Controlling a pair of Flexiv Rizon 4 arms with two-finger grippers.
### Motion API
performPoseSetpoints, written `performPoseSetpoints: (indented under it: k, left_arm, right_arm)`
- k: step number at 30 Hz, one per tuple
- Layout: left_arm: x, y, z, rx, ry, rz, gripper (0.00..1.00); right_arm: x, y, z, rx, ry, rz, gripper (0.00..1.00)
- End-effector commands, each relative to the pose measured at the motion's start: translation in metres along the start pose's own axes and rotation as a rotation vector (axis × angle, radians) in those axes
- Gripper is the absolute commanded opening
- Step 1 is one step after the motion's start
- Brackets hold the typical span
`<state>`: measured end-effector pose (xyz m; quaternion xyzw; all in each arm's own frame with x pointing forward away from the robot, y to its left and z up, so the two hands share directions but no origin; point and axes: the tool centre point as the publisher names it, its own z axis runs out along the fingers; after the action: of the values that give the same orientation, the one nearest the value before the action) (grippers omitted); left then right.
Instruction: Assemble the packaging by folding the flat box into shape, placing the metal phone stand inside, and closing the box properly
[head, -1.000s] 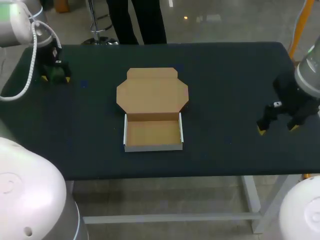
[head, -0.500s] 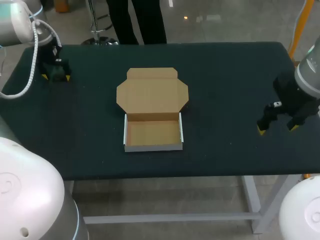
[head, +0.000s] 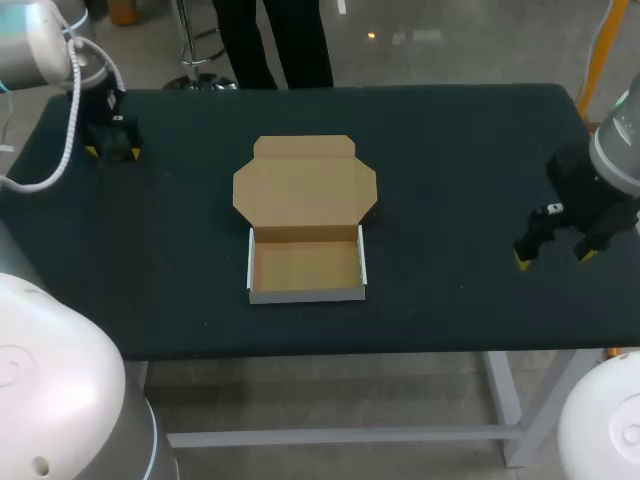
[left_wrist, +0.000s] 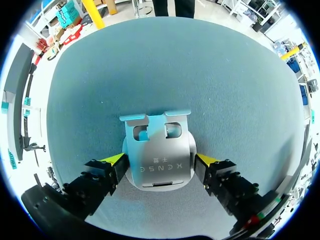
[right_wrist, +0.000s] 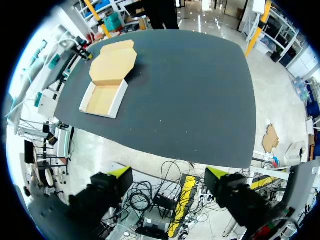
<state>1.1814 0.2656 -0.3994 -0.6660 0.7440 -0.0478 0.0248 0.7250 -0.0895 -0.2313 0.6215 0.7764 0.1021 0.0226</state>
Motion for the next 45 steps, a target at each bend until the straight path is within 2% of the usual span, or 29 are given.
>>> performPoseSetpoints:
  k: [1,7,8,10,11,12,13,21,30,36,38,40,41,43,45]
  left_arm:
    - [-0.001,-0.009,0.004,-0.021,-0.001,-0.001,0.88]
    - [-0.002,-0.011,0.005,-0.023,-0.003,-0.001,0.87]
    - [-0.002,-0.012,0.005,-0.025,-0.004,-0.001,0.82]
    - [-0.002,-0.012,0.006,-0.026,-0.003,0.0,0.55]
    - [-0.002,-0.012,0.006,-0.026,-0.002,-0.001,0.37]
    - [-0.002,-0.012,0.006,-0.025,-0.001,-0.001,0.1]
    - [-0.002,-0.012,0.006,-0.024,0.0,-0.001,0.0]
    - [-0.002,-0.002,-0.004,0.004,0.001,-0.003,0.0]
    - [0.0,0.014,-0.028,0.018,-0.015,-0.003,0.0]
    - [0.011,0.029,-0.044,0.024,0.002,0.008,0.0]
    - [0.016,0.036,-0.049,0.03,0.001,0.015,0.0]
    - [0.02,0.043,-0.054,0.033,0.003,0.018,0.0]
    - [0.023,0.046,-0.057,0.035,0.003,0.019,0.0]
    - [0.027,0.054,-0.062,0.041,0.005,0.024,0.0]
    - [0.029,0.061,-0.067,0.045,0.01,0.027,0.0]
  right_arm:
    - [0.003,-0.008,0.001,-0.062,-0.009,-0.001,1.0]
    - [0.003,-0.008,0.001,-0.062,-0.009,-0.001,1.0]
    - [0.003,-0.008,0.001,-0.062,-0.009,-0.001,1.0]
    - [0.003,-0.008,0.001,-0.062,-0.009,-0.001,1.0]
    - [0.003,-0.008,0.001,-0.062,-0.009,-0.001,1.0]
    - [0.003,-0.008,0.001,-0.062,-0.009,-0.001,1.0]
    - [0.003,-0.008,0.001,-0.062,-0.009,-0.001,1.0]
    - [0.003,-0.008,0.001,-0.062,-0.009,-0.001,1.0]
    - [0.003,-0.008,0.001,-0.062,-0.009,-0.001,1.0]
    - [0.003,-0.008,0.001,-0.062,-0.009,-0.001,1.0]
    - [0.005,-0.009,0.002,-0.102,0.008,-0.064,1.0]
    - [0.007,-0.008,0.005,-0.15,0.071,-0.111,1.0]
    - [0.008,-0.008,0.006,-0.151,0.048,-0.136,1.0]
    - [0.012,-0.007,0.007,-0.202,0.094,-0.192,1.0]
    - [0.013,-0.005,0.008,-0.233,0.102,-0.236,1.0]
